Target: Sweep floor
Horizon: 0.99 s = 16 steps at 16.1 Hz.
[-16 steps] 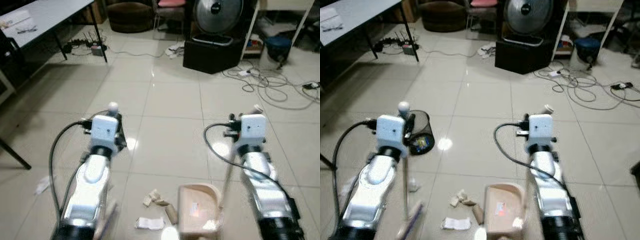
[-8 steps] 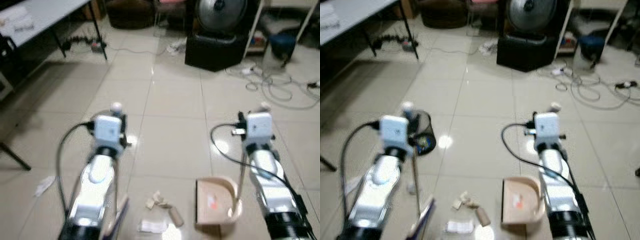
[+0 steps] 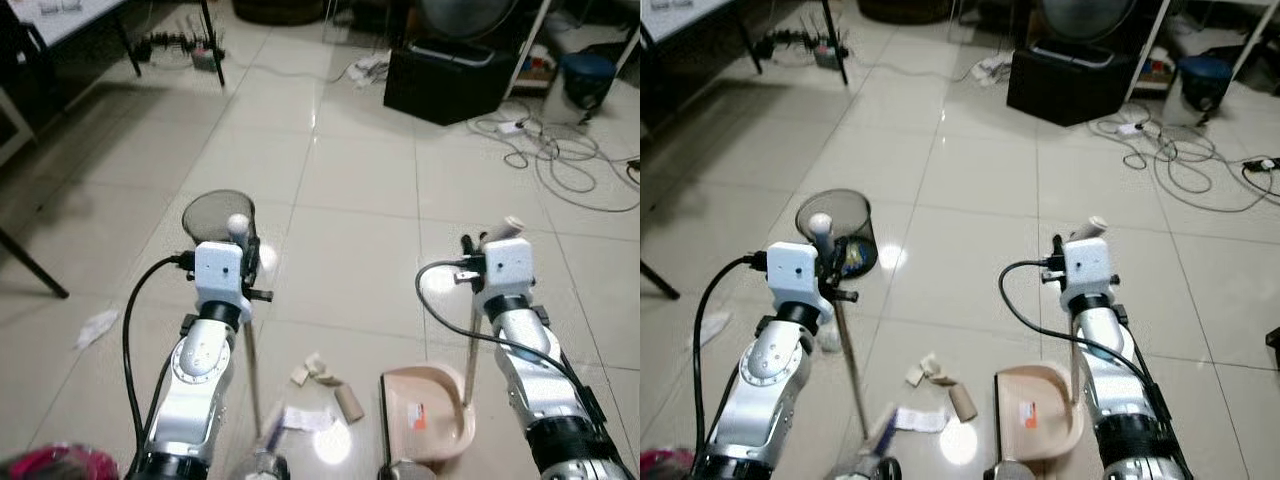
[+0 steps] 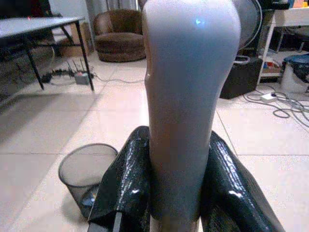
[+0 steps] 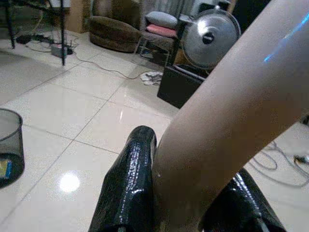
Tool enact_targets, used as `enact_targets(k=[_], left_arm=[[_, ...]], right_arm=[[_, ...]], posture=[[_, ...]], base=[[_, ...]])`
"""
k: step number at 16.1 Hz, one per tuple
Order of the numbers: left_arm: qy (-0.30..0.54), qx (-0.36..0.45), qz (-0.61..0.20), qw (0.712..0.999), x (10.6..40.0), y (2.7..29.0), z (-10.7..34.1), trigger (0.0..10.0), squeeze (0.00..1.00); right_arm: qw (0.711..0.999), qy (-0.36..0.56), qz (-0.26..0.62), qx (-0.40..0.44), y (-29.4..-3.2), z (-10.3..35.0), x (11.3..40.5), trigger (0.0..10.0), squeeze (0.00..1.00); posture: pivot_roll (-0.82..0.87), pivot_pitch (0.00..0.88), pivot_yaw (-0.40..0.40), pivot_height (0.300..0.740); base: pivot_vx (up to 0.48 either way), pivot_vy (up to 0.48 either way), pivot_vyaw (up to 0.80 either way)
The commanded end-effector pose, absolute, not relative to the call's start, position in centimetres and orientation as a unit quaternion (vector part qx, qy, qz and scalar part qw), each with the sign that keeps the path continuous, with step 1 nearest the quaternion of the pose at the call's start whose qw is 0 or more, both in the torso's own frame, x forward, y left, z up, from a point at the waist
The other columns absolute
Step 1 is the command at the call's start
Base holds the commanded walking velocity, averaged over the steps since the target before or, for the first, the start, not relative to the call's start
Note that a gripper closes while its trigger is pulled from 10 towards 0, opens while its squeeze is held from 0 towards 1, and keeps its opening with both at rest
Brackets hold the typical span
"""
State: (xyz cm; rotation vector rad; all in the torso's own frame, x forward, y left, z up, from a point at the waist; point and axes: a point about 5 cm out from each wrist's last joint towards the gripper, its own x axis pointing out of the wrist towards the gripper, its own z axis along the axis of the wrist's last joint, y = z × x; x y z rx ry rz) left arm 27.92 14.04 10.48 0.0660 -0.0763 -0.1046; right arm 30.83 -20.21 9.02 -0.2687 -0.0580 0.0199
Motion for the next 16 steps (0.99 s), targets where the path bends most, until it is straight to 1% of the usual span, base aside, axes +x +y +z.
enact_targets(k=[1,5,8,10,11,13,14,15,16], left_arm=[[-0.052,0.059,-0.038,0.996,28.0,14.1,10.7,10.0,0.0],[-0.077,0.081,-0.008,0.994,28.2,14.3,10.9,10.0,0.0],[-0.096,0.076,0.018,0.992,28.3,14.4,11.2,10.0,0.0],[-0.091,0.053,0.043,0.993,28.8,14.4,10.6,10.0,0.0],[-0.089,0.048,0.048,0.994,28.8,14.3,10.4,10.0,0.0],[-0.081,0.02,0.055,0.995,29.2,13.8,9.8,10.0,0.0],[-0.078,0.008,0.055,0.995,29.4,13.6,9.7,10.0,0.0],[-0.072,-0.021,0.051,0.996,29.6,13.2,9.5,10.0,0.0],[-0.063,-0.065,0.033,0.995,30.0,12.1,9.4,10.0,0.0]], right_arm=[[0.981,-0.068,0.008,-0.181,-20.4,10.5,31.7,10.0,0.0],[0.975,-0.098,0.041,-0.196,-18.6,10.6,32.3,10.0,0.0],[0.973,-0.116,0.061,-0.189,-15.7,9.7,32.2,10.0,0.0],[0.976,-0.111,0.074,-0.173,-13.0,8.7,31.9,10.0,0.0],[0.976,-0.113,0.079,-0.167,-12.3,8.6,31.9,10.0,0.0],[0.978,-0.126,0.092,-0.135,-10.2,8.8,31.6,10.0,0.0],[0.978,-0.13,0.096,-0.129,-9.7,8.8,31.5,10.0,0.0],[0.978,-0.135,0.1,-0.124,-9.4,8.9,31.5,10.0,0.0],[0.978,-0.141,0.103,-0.117,-9.0,9.0,31.3,10.0,0.0]], posture=[[-0.01,0.227,0.011,0.74],[0.02,0.254,0.002,0.74],[0.04,0.266,-0.003,0.74],[0.04,0.269,-0.005,0.74],[0.04,0.269,-0.006,0.74],[0.03,0.268,-0.01,0.74],[0.03,0.268,-0.009,0.74],[0.02,0.267,-0.009,0.74],[0.02,0.263,-0.008,0.74]], base=[[0.0,0.0,0.0],[0.0,0.0,0.0],[0.0,0.0,0.0],[0.0,0.0,0.0],[0.0,0.0,0.0],[0.0,0.0,0.0],[0.0,0.0,0.0],[0.0,0.0,0.0],[0.0,0.0,0.0]])
